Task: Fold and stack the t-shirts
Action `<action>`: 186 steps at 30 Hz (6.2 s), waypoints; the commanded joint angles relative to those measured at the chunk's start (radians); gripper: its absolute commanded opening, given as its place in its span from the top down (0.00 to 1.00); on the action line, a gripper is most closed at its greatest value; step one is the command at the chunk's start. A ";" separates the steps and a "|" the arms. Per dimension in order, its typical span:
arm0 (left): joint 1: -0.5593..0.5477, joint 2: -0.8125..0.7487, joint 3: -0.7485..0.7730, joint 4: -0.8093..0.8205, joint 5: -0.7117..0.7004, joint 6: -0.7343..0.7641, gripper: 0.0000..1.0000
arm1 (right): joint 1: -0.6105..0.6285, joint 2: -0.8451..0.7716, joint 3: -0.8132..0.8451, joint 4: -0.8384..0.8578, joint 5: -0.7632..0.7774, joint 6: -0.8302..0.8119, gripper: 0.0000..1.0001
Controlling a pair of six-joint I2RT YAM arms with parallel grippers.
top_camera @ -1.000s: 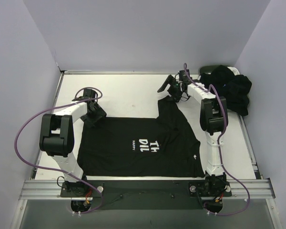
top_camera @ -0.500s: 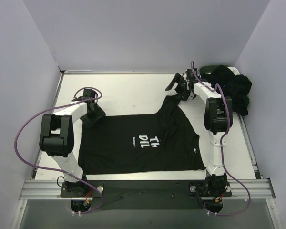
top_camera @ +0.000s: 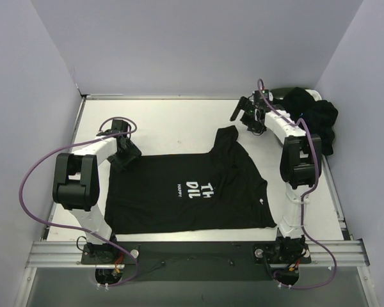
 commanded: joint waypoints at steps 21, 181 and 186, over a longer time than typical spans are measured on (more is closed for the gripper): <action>0.000 -0.024 -0.023 -0.016 -0.032 -0.003 0.21 | -0.014 0.230 0.122 -0.034 -0.125 0.104 0.50; 0.153 -0.799 -0.193 -0.240 0.228 0.043 0.34 | 0.184 -1.313 -0.891 -0.343 0.173 0.176 0.03; 0.112 -0.635 -0.176 -0.159 0.167 0.055 0.36 | 0.234 -1.086 -0.903 -0.179 0.159 0.181 0.10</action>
